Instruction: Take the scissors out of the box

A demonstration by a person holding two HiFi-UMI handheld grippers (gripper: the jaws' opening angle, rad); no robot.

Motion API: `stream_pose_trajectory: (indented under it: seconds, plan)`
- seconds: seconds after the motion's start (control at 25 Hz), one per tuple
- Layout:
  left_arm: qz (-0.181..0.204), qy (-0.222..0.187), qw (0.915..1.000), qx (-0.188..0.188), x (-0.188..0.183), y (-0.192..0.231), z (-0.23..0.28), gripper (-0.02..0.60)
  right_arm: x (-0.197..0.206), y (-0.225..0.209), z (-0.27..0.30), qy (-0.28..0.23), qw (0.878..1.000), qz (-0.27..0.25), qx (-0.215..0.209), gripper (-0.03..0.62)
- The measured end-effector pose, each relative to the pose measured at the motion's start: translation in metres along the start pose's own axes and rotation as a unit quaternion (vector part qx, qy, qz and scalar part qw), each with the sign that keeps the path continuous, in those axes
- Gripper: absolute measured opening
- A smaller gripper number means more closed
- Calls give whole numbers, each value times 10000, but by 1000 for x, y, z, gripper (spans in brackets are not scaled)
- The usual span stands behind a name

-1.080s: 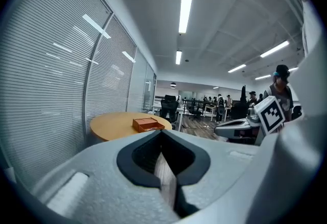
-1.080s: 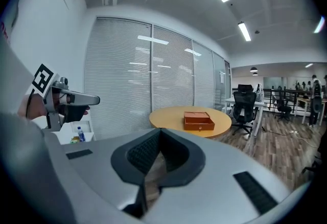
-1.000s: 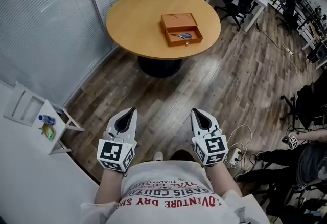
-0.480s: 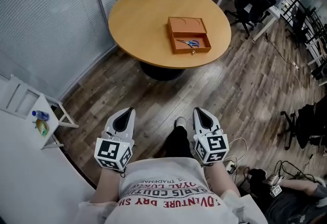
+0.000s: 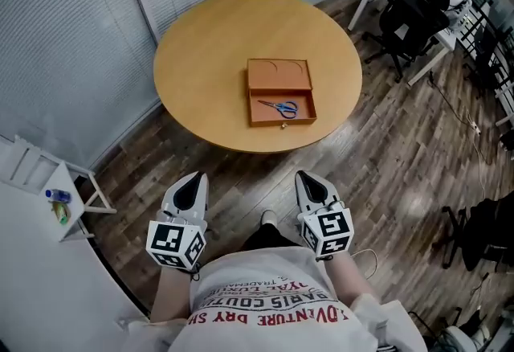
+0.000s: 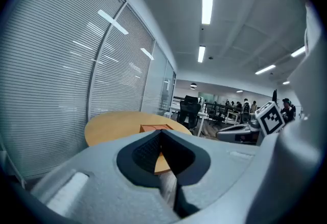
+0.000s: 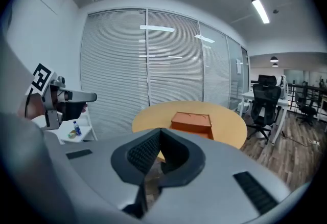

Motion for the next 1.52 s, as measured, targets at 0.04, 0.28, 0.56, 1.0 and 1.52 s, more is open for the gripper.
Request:
stream_pose_trajectory:
  seconds: [0.04, 0.28, 0.56, 1.0, 1.52]
  plan:
    - [-7, -21, 10000, -35, 1, -7, 16, 8, -2, -15, 7, 9, 10000, -29, -93, 8]
    - [-153, -69, 9996, -222, 9, -31, 90, 8, -6, -82, 51, 129, 9987, -101, -473, 8]
    - [-178, 135, 9990, -395, 22, -27, 132, 8, 2, -122, 101, 424, 9970, -169, -633, 8]
    - [-336, 151, 9985, -404, 36, 22, 199, 8, 23, -147, 186, 1112, 9887, -453, -892, 8]
    - [-209, 432, 9985, 251, 71, 81, 287, 8, 97, -153, 289, 3216, 9226, -1251, -1723, 102]
Point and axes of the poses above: the fingertips, and each gripper's own axes: z forward along the fingers, y to its left, x out of its underside, the point moved 8 cm from there along -z, backward along the fingers, and after that the axes turned 15 degrees about -y, right-handed, at the moved point
